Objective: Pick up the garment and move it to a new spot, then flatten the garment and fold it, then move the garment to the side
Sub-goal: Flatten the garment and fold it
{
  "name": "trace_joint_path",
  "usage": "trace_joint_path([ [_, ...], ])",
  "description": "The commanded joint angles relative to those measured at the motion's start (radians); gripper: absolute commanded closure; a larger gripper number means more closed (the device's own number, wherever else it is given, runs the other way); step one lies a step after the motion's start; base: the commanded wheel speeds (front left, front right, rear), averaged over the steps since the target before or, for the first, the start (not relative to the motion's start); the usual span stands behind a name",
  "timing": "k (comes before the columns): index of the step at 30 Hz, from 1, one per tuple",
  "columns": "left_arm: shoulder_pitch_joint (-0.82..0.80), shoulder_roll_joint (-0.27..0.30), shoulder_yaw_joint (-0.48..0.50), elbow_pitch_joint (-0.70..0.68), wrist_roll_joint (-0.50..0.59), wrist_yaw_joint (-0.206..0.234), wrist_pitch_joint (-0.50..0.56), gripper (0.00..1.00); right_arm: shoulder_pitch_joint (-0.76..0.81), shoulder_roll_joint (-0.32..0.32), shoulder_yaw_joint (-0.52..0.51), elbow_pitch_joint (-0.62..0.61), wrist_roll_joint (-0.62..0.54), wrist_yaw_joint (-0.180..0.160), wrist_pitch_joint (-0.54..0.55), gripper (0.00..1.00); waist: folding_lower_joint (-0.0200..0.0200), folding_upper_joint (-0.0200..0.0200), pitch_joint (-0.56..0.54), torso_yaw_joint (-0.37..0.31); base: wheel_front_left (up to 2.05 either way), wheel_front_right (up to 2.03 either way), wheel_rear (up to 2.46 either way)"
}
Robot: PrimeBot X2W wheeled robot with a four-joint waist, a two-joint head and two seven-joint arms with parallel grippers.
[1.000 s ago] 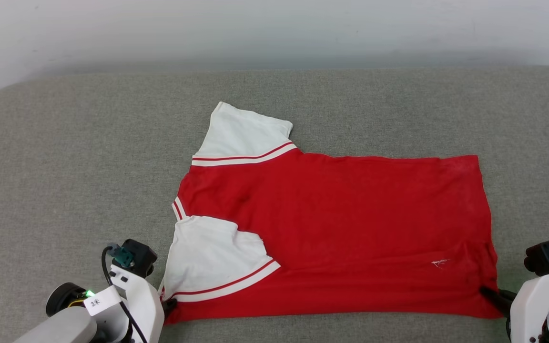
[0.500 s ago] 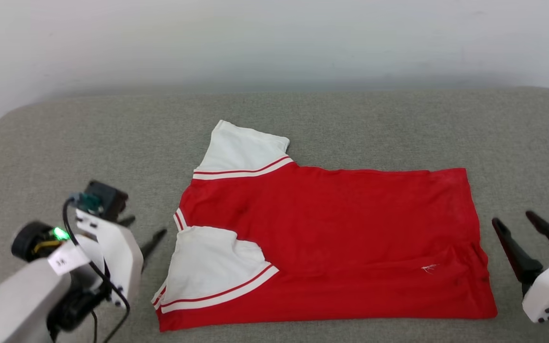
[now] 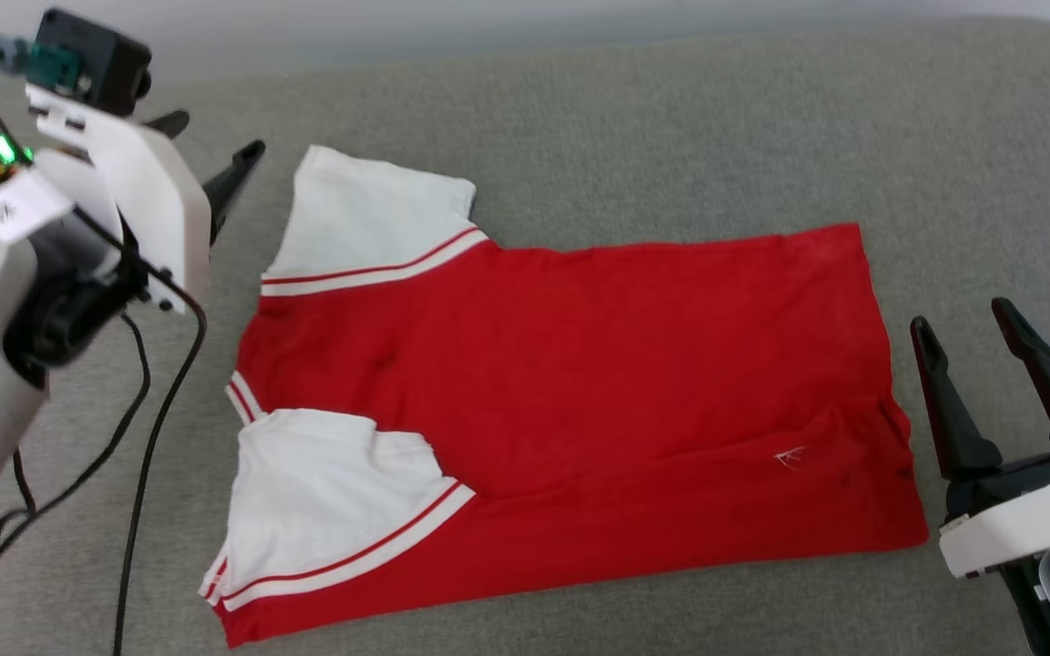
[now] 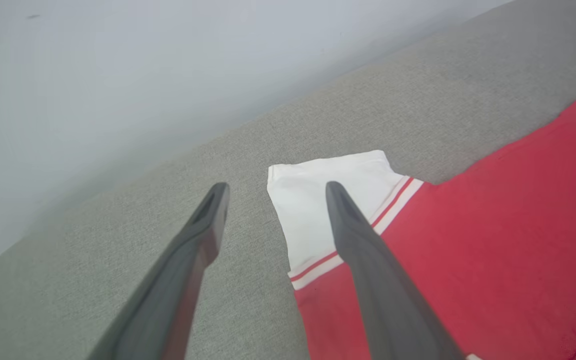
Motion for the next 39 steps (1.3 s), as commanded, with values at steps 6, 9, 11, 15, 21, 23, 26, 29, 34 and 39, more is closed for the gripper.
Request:
trace_joint_path([
  [6,-0.176,-0.049,-0.011,0.123,-0.035,-0.043,0.175,0.0,-0.029,0.017,0.009,-0.059,-0.029,-0.001,0.017,0.0,-0.0001,0.0,0.134,-0.067,0.0,0.0,0.0],
  [9,-0.258,-0.07,-0.015,0.185,-0.065,-0.052,0.289,0.0,-0.046,0.018,0.019,-0.069,-0.029,-0.001,0.029,0.0,-0.0001,0.0,0.179,-0.082,0.0,0.0,0.0],
  [11,-0.309,-0.078,-0.022,0.219,-0.069,-0.055,0.351,0.0,-0.059,0.013,0.023,-0.072,-0.026,-0.001,0.028,0.0,-0.0001,0.0,0.21,-0.09,0.0,0.0,0.0],
  [15,-0.386,-0.098,-0.041,0.287,-0.062,-0.057,0.442,0.0,-0.089,0.002,0.032,-0.067,-0.021,-0.001,0.029,0.0,-0.0001,0.0,0.265,-0.102,0.0,0.0,0.0],
  [21,-0.459,-0.121,-0.08,0.369,-0.024,-0.063,0.513,0.0,-0.148,-0.012,0.063,-0.048,-0.011,-0.001,0.019,0.0,-0.0001,0.0,0.332,-0.121,0.0,0.0,0.0],
  [23,-0.468,-0.128,-0.096,0.395,-0.015,-0.064,0.533,0.0,-0.167,-0.017,0.075,-0.039,-0.01,-0.001,0.014,0.0,-0.0001,0.0,0.343,-0.126,0.0,0.0,0.0],
  [26,-0.461,-0.144,-0.117,0.425,-0.009,-0.073,0.551,0.0,-0.185,-0.023,0.084,-0.023,-0.004,-0.001,0.007,0.0,-0.0001,0.0,0.35,-0.129,0.0,0.0,0.0],
  [29,-0.447,-0.144,-0.14,0.446,-0.007,-0.087,0.57,0.0,-0.194,-0.031,0.084,-0.011,0.003,-0.001,-0.001,0.0,-0.0001,0.0,0.347,-0.131,0.0,0.0,0.0],
  [34,-0.433,-0.137,-0.14,0.454,0.0,-0.107,0.504,1.0,-0.225,-0.05,0.067,0.011,0.025,-0.001,-0.008,0.0,-0.0001,0.0,0.316,-0.121,0.0,0.0,0.0],
  [39,-0.421,-0.162,-0.127,0.436,-0.015,-0.12,0.418,1.0,-0.277,-0.119,0.049,-0.005,0.031,-0.001,0.04,0.0,-0.0001,0.0,0.263,-0.09,0.0,0.0,0.0],
])
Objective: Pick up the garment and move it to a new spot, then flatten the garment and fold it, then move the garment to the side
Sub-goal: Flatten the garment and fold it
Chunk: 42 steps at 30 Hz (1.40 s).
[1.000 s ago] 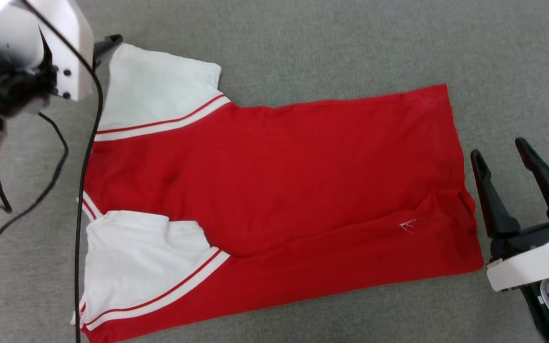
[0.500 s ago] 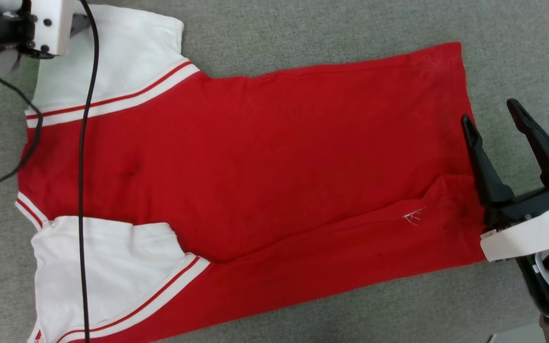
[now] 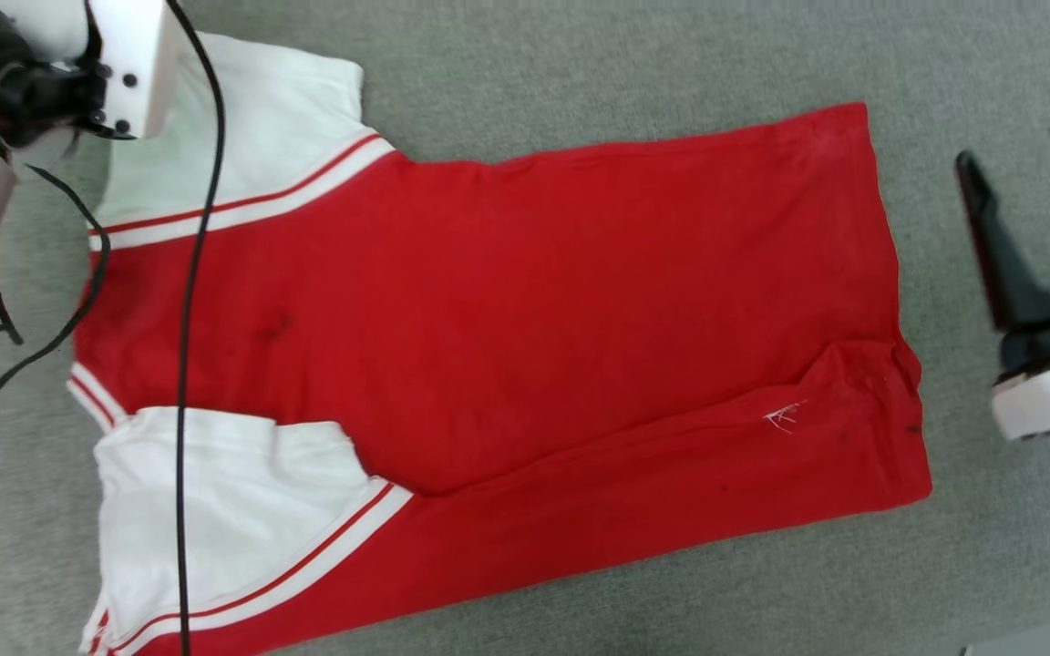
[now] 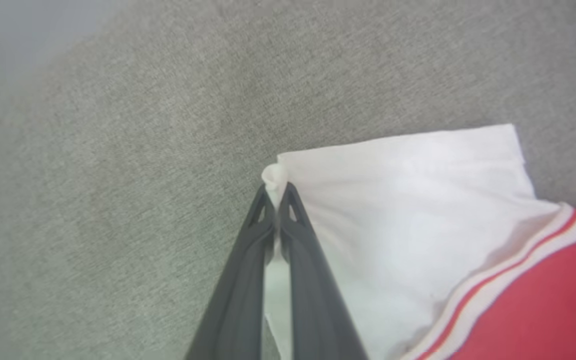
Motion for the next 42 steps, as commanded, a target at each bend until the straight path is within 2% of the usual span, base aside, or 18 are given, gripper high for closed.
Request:
trace_joint_path([
  [1,0.015,-0.005,-0.001,-0.012,0.005,-0.006,-0.03,1.0,-0.033,-0.031,-0.002,-0.011,0.018,-0.001,0.028,0.0,-0.0002,0.0,-0.034,0.026,0.0,0.0,0.0],
  [4,0.033,-0.015,-0.005,-0.035,0.002,-0.014,-0.087,1.0,-0.071,-0.096,0.022,0.002,0.082,-0.001,0.145,0.0,-0.0002,0.0,-0.066,0.048,0.0,0.0,0.0],
  [9,0.062,0.0,-0.031,-0.117,0.014,-0.021,-0.158,1.0,-0.165,-0.23,0.099,0.058,0.257,-0.001,0.435,0.0,-0.0002,0.0,-0.096,0.084,0.0,0.0,0.0],
  [13,0.077,0.012,-0.045,-0.195,0.014,-0.022,-0.195,1.0,-0.252,-0.322,0.171,0.133,0.365,-0.001,0.625,0.0,-0.0002,0.0,-0.094,0.117,0.0,0.0,0.0],
  [16,0.088,0.024,-0.057,-0.249,0.027,-0.023,-0.217,1.0,-0.322,-0.356,0.229,0.189,0.416,-0.001,0.725,0.0,-0.0002,0.0,-0.084,0.14,0.0,0.0,0.0],
  [18,0.091,0.03,-0.061,-0.281,0.032,-0.023,-0.226,1.0,-0.364,-0.343,0.254,0.242,0.453,-0.001,0.78,0.0,-0.0002,0.0,-0.075,0.152,0.0,0.0,0.0],
  [21,0.094,0.03,-0.058,-0.309,0.032,-0.02,-0.234,1.0,-0.412,-0.349,0.287,0.279,0.442,-0.001,0.816,0.0,-0.0002,0.0,-0.063,0.164,0.0,0.0,0.0],
  [25,0.095,0.034,-0.058,-0.346,0.038,-0.011,-0.247,1.0,-0.489,-0.325,0.35,0.364,0.427,-0.001,0.838,0.0,-0.0002,0.0,-0.037,0.186,0.0,0.0,0.0],
  [31,0.088,0.03,-0.057,-0.373,0.049,-0.002,-0.266,1.0,-0.556,-0.308,0.467,0.502,0.389,-0.001,0.818,0.0,-0.0002,0.0,-0.009,0.207,0.0,0.0,0.0],
  [37,0.092,0.024,-0.057,-0.364,0.056,-0.001,-0.29,1.0,-0.529,-0.28,0.578,0.599,0.429,-0.001,0.777,0.0,-0.0002,0.0,0.0,0.212,0.0,0.0,0.0],
  [38,0.095,0.024,-0.058,-0.361,0.056,-0.002,-0.296,1.0,-0.53,-0.279,0.589,0.603,0.438,-0.001,0.76,0.08,-0.0002,0.0,-0.001,0.212,0.0,0.0,0.0],
  [39,0.099,0.025,-0.056,-0.357,0.055,-0.002,-0.301,1.0,-0.535,-0.277,0.587,0.611,0.449,-0.001,0.731,0.58,-0.0002,0.0,-0.004,0.21,0.0,0.0,0.0],
  [40,0.105,0.026,-0.056,-0.353,0.053,-0.002,-0.307,1.0,-0.541,-0.275,0.586,0.616,0.458,-0.001,0.708,1.0,-0.0002,0.0,-0.01,0.208,0.0,0.0,0.0],
  [42,0.11,0.031,-0.056,-0.345,0.056,-0.003,-0.324,1.0,-0.555,-0.286,0.581,0.623,0.461,-0.001,0.643,1.0,-0.0002,0.0,-0.026,0.206,0.0,0.0,0.0],
])
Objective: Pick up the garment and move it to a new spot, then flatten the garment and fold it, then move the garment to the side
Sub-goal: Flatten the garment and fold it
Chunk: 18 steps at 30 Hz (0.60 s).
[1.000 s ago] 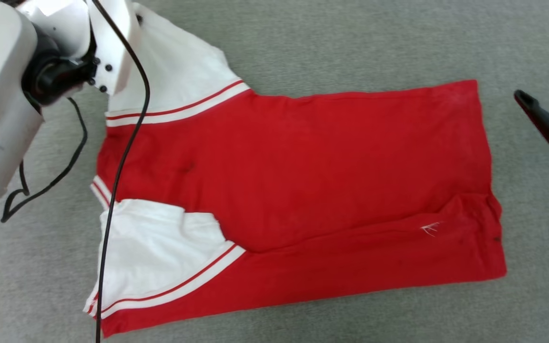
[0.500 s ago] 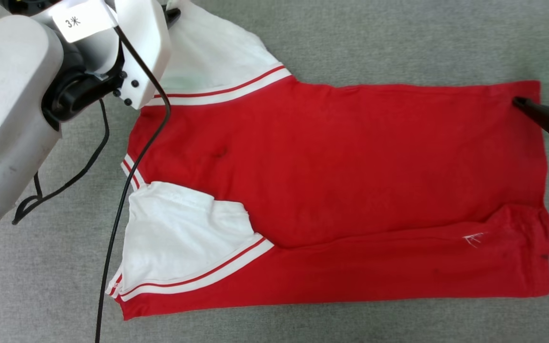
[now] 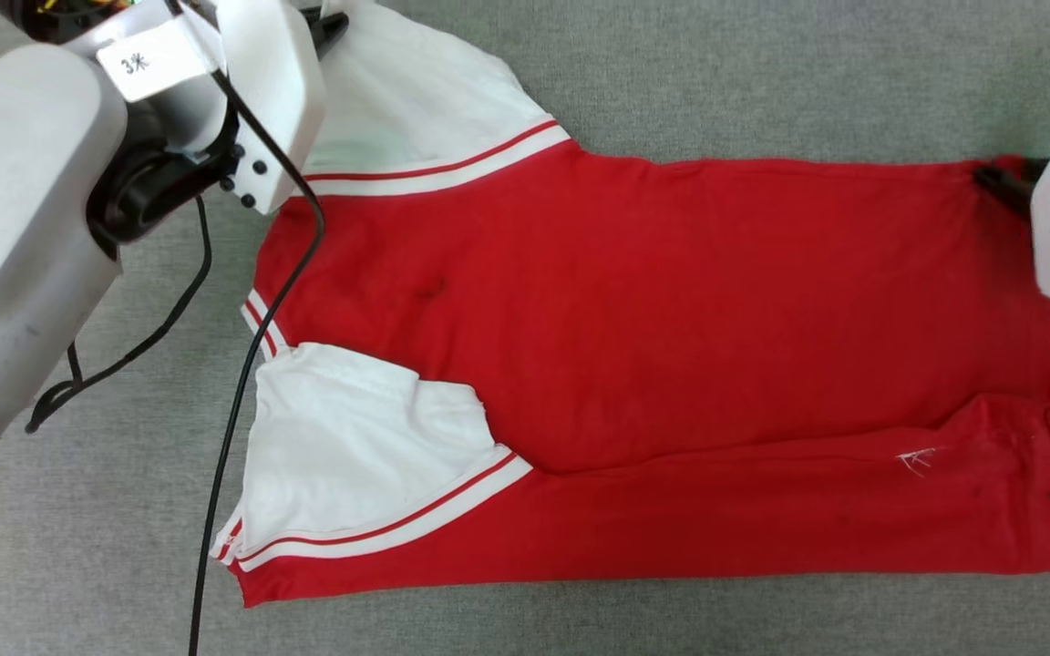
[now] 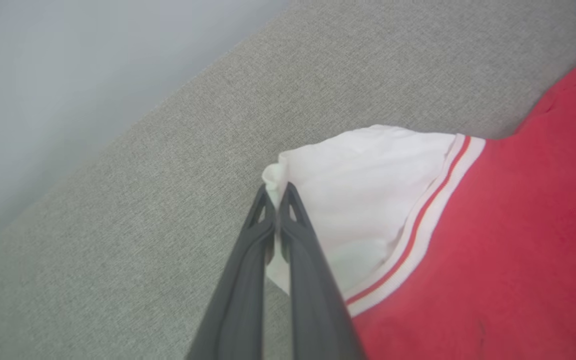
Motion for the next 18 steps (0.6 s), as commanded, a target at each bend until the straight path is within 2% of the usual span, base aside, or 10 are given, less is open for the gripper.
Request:
trace_joint_path([
  [1,0.012,0.005,0.002,0.004,0.005,0.001,-0.009,1.0,0.023,0.018,0.022,0.019,0.002,0.0,-0.02,1.0,0.0001,0.0,-0.018,-0.004,0.0,0.0,0.0],
  [10,0.14,0.047,0.0,-0.019,-0.031,0.025,-0.071,1.0,0.086,-0.004,0.025,-0.006,0.041,-0.001,-0.26,1.0,0.0001,0.0,-0.143,-0.018,0.0,0.0,0.0],
  [18,0.278,0.097,-0.007,-0.1,-0.064,0.079,-0.102,1.0,0.198,-0.026,0.018,-0.069,0.045,-0.001,-0.357,1.0,0.0001,0.0,-0.232,-0.017,0.0,0.0,0.0],
])
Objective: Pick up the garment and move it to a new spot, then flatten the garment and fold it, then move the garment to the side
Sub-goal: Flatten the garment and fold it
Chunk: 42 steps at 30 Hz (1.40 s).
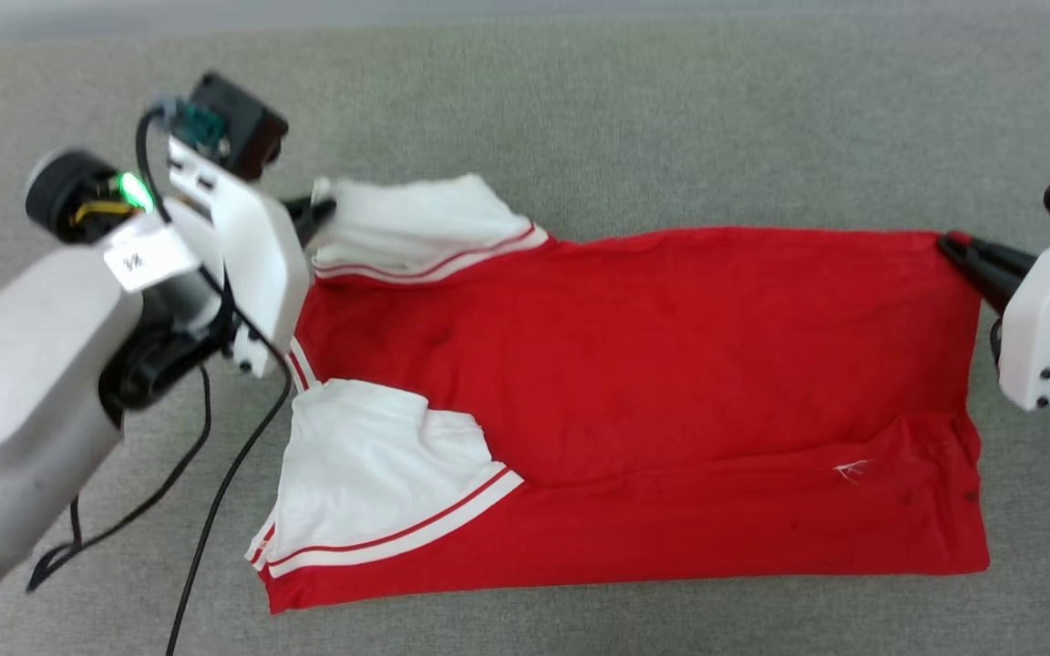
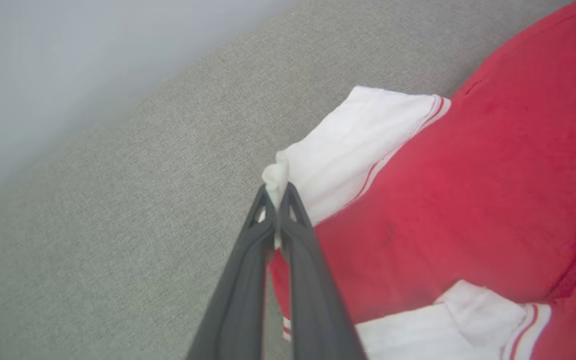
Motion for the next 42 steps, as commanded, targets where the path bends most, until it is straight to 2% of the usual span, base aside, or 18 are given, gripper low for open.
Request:
trace_joint_path([
  [1,0.026,0.012,0.002,-0.013,-0.004,0.013,-0.009,1.0,0.022,-0.008,-0.007,-0.014,0.002,-0.001,-0.012,1.0,0.0001,0.0,-0.027,0.001,0.0,0.0,0.0],
  [10,0.213,0.078,-0.022,-0.112,-0.047,0.089,-0.041,1.0,0.203,-0.023,-0.054,-0.101,-0.023,-0.001,-0.044,1.0,0.0001,0.0,-0.114,0.013,0.0,0.0,0.0],
  [17,0.351,0.119,-0.053,-0.157,-0.085,0.123,-0.055,1.0,0.363,-0.026,-0.111,-0.163,-0.032,-0.001,-0.034,1.0,0.0001,0.0,-0.154,0.02,0.0,0.0,0.0],
  [27,0.468,0.103,-0.081,-0.135,-0.122,0.15,-0.095,1.0,0.543,0.004,-0.197,-0.209,-0.042,-0.001,-0.025,1.0,0.0001,0.0,-0.152,0.02,0.0,0.0,0.0],
  [36,0.498,0.069,-0.079,-0.077,-0.14,0.148,-0.139,1.0,0.61,0.06,-0.205,-0.154,-0.059,-0.001,-0.03,1.0,0.0001,0.0,-0.142,0.015,0.0,0.0,0.0],
  [37,0.502,0.064,-0.074,-0.069,-0.141,0.152,-0.152,0.93,0.607,0.068,-0.206,-0.14,-0.062,-0.001,-0.038,1.0,0.0001,0.0,-0.145,0.014,0.0,0.0,0.0],
  [38,0.509,0.06,-0.07,-0.063,-0.142,0.153,-0.166,0.51,0.603,0.08,-0.207,-0.13,-0.061,-0.001,-0.046,0.73,0.0001,0.0,-0.149,0.013,0.0,0.0,0.0],
  [39,0.515,0.05,-0.055,-0.056,-0.118,0.173,-0.233,0.0,0.594,0.086,-0.212,-0.125,-0.062,-0.001,-0.071,0.0,0.0001,0.0,-0.169,0.012,0.0,0.0,0.0],
  [42,0.534,0.038,-0.033,-0.062,-0.1,0.203,-0.316,0.0,0.6,0.072,-0.224,-0.152,-0.046,-0.001,-0.089,0.0,0.0001,0.0,-0.194,0.013,0.0,0.0,0.0],
])
